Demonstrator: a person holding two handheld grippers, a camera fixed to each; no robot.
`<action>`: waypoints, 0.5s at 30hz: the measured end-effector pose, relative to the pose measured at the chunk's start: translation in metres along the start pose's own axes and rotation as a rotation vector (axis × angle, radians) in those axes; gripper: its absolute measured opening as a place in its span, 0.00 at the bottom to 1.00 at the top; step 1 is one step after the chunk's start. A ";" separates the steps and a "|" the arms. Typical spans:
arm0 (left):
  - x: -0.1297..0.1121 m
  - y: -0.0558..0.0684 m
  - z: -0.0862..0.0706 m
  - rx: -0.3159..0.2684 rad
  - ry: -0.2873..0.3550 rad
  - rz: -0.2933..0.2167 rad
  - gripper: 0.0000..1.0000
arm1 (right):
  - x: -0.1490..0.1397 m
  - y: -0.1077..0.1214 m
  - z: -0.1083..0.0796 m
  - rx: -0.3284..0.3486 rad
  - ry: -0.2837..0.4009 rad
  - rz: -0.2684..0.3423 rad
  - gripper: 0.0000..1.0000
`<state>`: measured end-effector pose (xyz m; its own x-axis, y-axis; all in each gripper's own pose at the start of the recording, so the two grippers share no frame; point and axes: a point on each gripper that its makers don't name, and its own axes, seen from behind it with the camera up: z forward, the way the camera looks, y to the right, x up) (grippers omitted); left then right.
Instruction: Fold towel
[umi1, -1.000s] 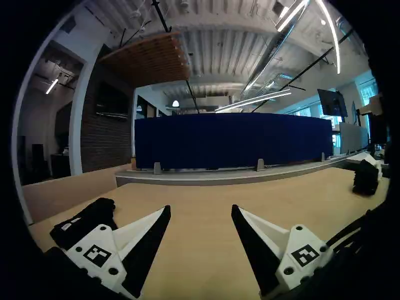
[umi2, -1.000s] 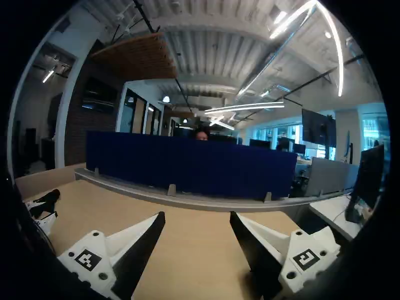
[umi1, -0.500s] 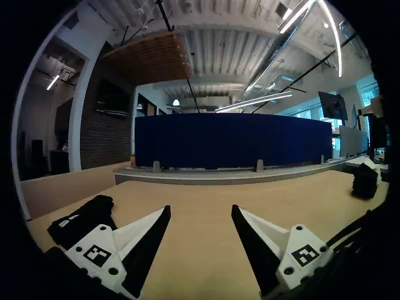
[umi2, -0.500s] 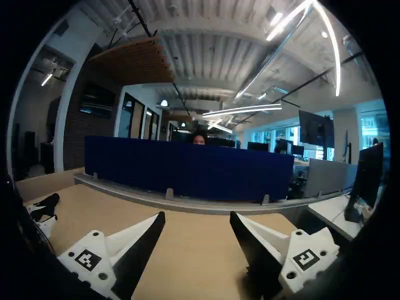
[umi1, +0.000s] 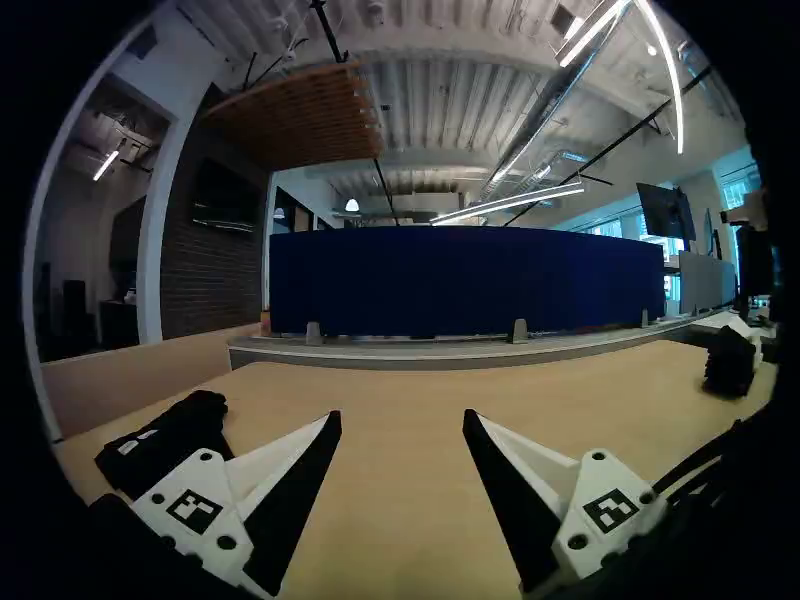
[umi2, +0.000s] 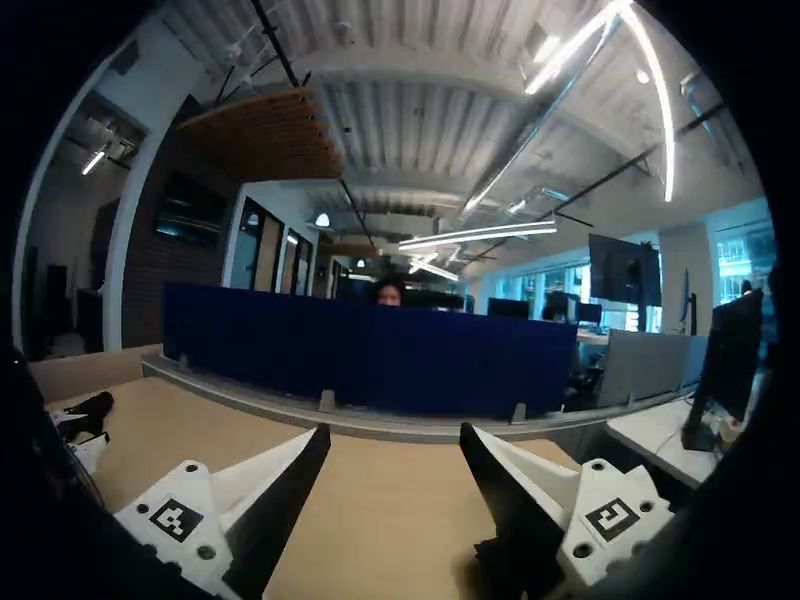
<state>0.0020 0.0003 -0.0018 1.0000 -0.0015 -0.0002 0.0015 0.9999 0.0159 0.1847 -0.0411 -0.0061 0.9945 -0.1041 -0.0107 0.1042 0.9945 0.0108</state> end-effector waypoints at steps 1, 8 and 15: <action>0.000 0.000 0.000 0.000 0.000 0.000 0.90 | -0.001 0.002 0.000 -0.004 0.001 0.002 1.00; 0.000 0.000 0.000 0.000 0.000 0.000 0.90 | -0.014 0.014 0.004 -0.019 0.011 0.020 1.00; 0.000 0.000 0.000 0.000 0.000 0.000 0.90 | -0.038 0.022 0.007 -0.022 0.013 0.040 1.00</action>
<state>0.0023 0.0007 -0.0022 1.0000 -0.0014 -0.0003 0.0014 0.9999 0.0158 0.1492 -0.0154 0.0018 0.9976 -0.0646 -0.0232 0.0644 0.9979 -0.0103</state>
